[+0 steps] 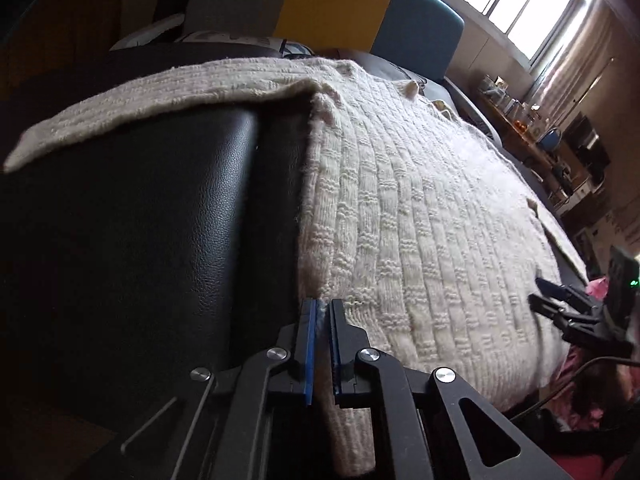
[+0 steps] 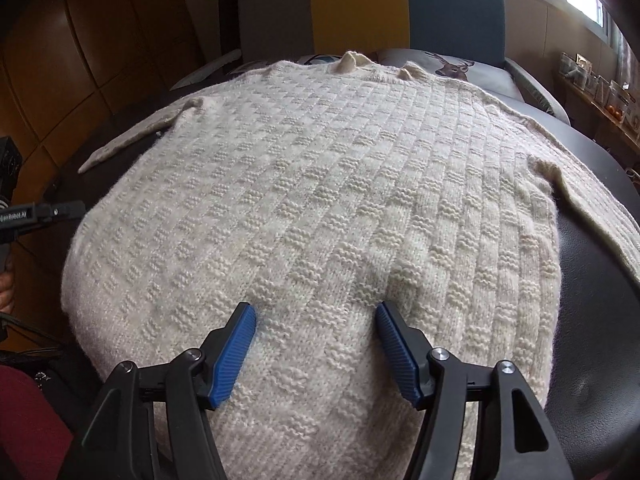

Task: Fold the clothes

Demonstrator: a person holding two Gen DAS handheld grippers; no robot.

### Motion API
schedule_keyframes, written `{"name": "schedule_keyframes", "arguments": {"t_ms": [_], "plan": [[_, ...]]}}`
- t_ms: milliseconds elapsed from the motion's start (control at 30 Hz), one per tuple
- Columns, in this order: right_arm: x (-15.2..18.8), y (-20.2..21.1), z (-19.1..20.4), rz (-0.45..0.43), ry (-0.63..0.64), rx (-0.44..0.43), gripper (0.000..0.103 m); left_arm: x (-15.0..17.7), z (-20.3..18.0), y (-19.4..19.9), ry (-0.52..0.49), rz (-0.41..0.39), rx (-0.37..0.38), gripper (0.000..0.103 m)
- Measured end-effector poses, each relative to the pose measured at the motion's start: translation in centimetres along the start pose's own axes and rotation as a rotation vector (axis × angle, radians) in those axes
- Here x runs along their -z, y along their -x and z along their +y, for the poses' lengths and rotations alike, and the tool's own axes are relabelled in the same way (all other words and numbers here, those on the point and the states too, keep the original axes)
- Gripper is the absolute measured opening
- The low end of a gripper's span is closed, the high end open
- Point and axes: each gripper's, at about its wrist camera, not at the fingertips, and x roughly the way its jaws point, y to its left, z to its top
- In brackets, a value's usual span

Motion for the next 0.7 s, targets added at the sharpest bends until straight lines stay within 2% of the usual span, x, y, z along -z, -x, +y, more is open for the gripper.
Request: {"name": "schedule_keyframes", "arguments": {"t_ms": [100, 200, 300, 367, 567, 667, 700], "plan": [[-0.2, -0.1, 0.4, 0.016, 0.003, -0.023, 0.079, -1.6, 0.6, 1.7, 0.077, -0.072, 0.066, 0.008], [-1.0, 0.1, 1.0, 0.029, 0.009, -0.027, 0.080, -4.3, 0.1, 2.1, 0.089, -0.138, 0.111, 0.016], [-2.5, 0.9, 0.8, -0.028, 0.001, -0.036, 0.080, -6.9, -1.8, 0.8, 0.032, -0.153, 0.122, 0.019], [-3.8, 1.0, 0.4, -0.056, -0.001, -0.023, 0.080, -8.5, -3.2, -1.1, -0.003, -0.135, 0.126, 0.022], [-7.3, -0.7, -1.7, -0.057, 0.001, 0.088, 0.080, -11.8, -6.2, -6.5, -0.056, -0.067, 0.131, 0.023], [-7.3, -2.6, -3.1, 0.008, -0.016, 0.192, 0.080, -13.0, -7.0, -8.3, -0.085, -0.057, 0.103, 0.023], [-6.8, -3.3, -3.7, 0.042, -0.024, 0.237, 0.080, -13.2, -7.0, -8.9, -0.099, -0.052, 0.068, 0.023]]}}
